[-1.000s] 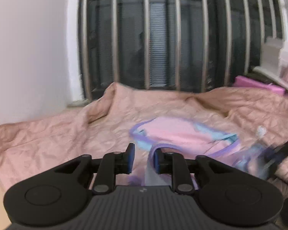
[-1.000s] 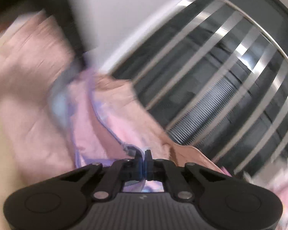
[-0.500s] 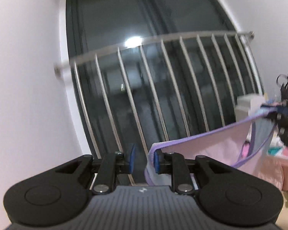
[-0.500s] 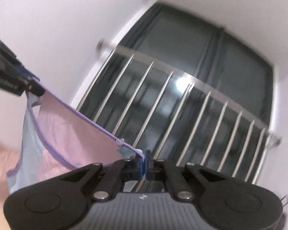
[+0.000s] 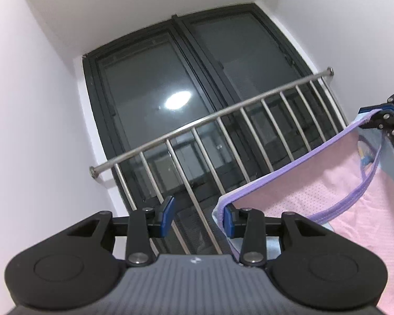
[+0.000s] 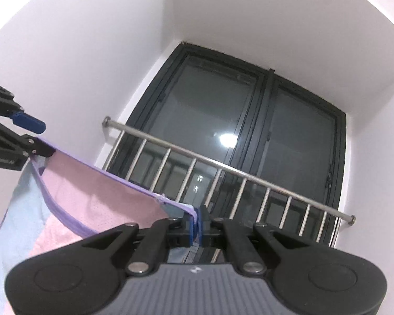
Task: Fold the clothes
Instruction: 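Lift the garment high with both grippers, stretching it open between them, then lower the garment onto the pink jacket with both grippers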
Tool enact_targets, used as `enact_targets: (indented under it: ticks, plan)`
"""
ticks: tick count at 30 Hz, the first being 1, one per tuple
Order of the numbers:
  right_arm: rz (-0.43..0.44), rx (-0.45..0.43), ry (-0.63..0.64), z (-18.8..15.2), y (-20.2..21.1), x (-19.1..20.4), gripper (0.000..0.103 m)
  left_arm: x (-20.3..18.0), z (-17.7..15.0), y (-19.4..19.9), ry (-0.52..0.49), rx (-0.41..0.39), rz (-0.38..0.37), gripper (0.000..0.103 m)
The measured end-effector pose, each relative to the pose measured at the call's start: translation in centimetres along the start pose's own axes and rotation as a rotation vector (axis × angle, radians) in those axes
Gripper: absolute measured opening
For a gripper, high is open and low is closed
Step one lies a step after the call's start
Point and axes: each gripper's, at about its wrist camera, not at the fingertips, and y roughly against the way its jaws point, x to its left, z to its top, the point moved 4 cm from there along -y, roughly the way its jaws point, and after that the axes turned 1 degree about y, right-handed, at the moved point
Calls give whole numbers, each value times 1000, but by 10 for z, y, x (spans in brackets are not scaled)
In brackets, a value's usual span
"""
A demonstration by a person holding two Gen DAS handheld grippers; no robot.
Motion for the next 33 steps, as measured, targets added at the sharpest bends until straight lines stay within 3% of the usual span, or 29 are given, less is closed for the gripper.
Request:
enact_targets:
  ticks: [6,10,12,13,15,18,20,23,26,29,31,33]
  plan:
    - [53,108,-14,-54,-70,30,1,-8,-60,-83,-7,89,-32,38]
    - [103,236,-40,-113,-162,55,1,-9,-123,-183,-1,204,-43,32]
    - [109,283,-46,-142,-213,69,1,-7,-143,-226,16,224,-11,26]
    - [75,268,-35,-152,-232,77,1,-5,-151,-246,22,219,13,26]
    - [-40,137,6,-151,-246,89,1,4,-140,-260,29,132,90,18]
    - [-143,-67,34,-129,-238,99,1,17,-96,-228,75,-78,125,17]
    - [-158,-122,48,-121,-225,100,1,15,-80,-202,61,-149,102,17]
    - [-166,-134,42,-126,-203,97,1,-7,-86,-175,-66,-164,106,18]
    - [-118,-47,27,-157,-184,98,1,-29,-129,-161,-95,-73,51,18]
    - [-45,115,-11,-220,-166,108,2,-60,-204,-147,-41,107,-81,20]
    - [50,295,-12,-281,-150,127,2,-85,-266,-136,12,241,-130,35]
    - [161,493,-3,-343,-133,148,11,-108,-335,-120,107,419,-201,66]
